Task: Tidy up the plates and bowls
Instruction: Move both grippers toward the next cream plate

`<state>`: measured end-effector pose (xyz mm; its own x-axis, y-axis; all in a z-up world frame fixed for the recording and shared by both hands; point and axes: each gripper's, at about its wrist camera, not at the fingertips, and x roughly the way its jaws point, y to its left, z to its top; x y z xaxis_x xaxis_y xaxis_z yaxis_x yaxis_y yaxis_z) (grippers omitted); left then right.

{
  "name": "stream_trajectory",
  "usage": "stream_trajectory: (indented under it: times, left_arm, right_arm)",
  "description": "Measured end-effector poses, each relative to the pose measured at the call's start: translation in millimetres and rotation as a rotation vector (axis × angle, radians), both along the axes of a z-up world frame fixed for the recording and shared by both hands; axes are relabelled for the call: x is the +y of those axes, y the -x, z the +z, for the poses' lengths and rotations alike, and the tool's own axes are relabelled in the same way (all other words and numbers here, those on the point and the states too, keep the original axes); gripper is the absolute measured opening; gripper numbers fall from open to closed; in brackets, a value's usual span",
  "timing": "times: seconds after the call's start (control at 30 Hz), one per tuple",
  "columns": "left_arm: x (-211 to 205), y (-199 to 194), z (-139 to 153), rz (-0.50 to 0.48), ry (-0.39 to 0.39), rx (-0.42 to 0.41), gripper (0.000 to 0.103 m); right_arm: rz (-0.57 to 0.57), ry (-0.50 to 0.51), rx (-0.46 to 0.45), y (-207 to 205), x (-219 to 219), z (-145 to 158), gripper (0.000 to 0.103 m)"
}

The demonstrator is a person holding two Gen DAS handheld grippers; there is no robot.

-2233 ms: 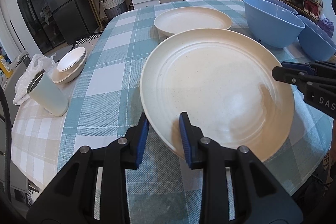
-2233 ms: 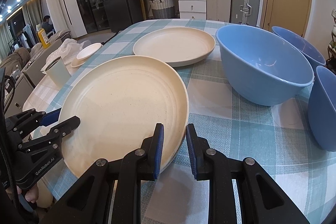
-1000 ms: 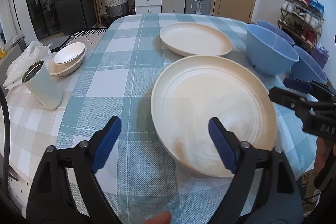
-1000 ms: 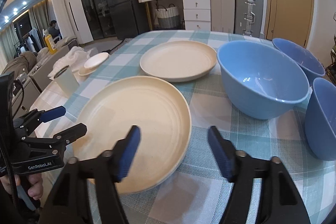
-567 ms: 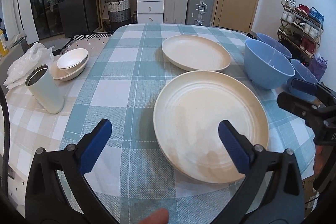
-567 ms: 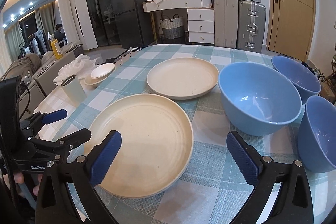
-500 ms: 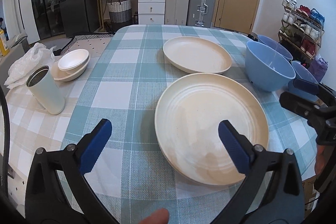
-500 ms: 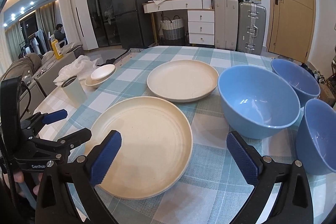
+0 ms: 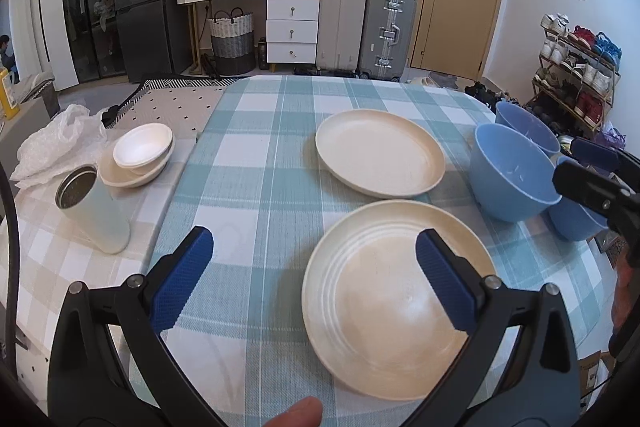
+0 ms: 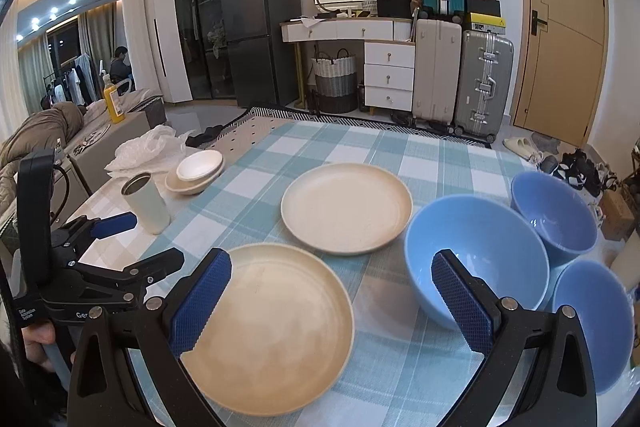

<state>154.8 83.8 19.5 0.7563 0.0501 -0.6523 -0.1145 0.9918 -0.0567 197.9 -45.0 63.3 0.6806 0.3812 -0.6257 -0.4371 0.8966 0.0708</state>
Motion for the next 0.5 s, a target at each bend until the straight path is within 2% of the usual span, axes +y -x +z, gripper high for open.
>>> stream_trajectory:
  times: [0.23,0.5]
  left_arm:
    - [4,-27,15,0.002,-0.005,0.005,0.101]
    - [7,-63,20,-0.005,0.004,0.021,0.101]
  right_arm:
    - [0.006,-0.001,0.032,-35,-2,19,0.102]
    - [-0.006,0.010,0.073,-81,-1,22,0.102]
